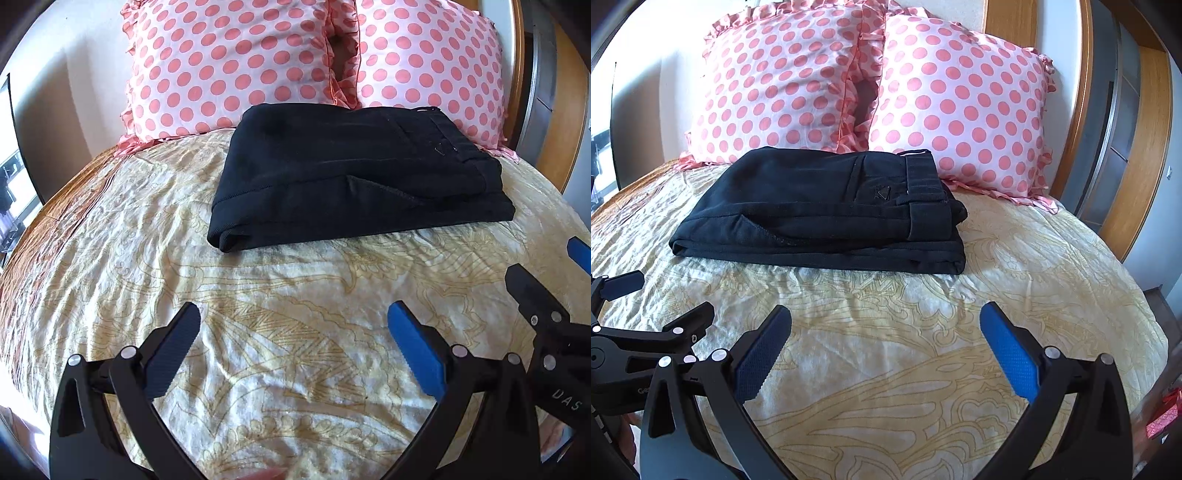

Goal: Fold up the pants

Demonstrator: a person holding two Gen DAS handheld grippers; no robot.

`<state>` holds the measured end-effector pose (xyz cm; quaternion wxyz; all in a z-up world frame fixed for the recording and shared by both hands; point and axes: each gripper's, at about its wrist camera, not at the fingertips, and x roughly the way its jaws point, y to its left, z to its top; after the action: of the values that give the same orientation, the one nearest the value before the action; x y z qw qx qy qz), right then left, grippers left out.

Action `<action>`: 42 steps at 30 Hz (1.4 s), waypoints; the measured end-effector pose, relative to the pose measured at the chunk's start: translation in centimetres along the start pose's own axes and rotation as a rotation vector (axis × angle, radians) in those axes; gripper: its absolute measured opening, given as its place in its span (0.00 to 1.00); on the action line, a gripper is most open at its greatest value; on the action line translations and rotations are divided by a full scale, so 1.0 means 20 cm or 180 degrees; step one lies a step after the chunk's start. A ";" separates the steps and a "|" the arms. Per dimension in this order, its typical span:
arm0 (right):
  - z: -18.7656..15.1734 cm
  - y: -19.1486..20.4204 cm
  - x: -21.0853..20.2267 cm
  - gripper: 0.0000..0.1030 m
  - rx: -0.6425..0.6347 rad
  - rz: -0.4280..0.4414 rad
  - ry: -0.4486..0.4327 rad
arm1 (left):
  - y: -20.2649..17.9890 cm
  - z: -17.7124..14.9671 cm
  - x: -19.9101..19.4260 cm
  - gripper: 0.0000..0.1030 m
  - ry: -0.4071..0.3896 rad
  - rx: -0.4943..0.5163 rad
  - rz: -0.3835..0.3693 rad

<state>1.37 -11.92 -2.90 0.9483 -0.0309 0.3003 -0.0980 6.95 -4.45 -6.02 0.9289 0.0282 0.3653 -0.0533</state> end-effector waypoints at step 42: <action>-0.04 -0.02 0.04 0.99 0.0094 -0.0091 0.0060 | 0.11 0.00 -0.08 0.98 -0.0196 -0.0297 0.0162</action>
<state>1.46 -12.58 -4.04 0.9443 -0.0203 0.3072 -0.1163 6.09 -2.15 -4.85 0.9411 -0.0075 0.3377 -0.0134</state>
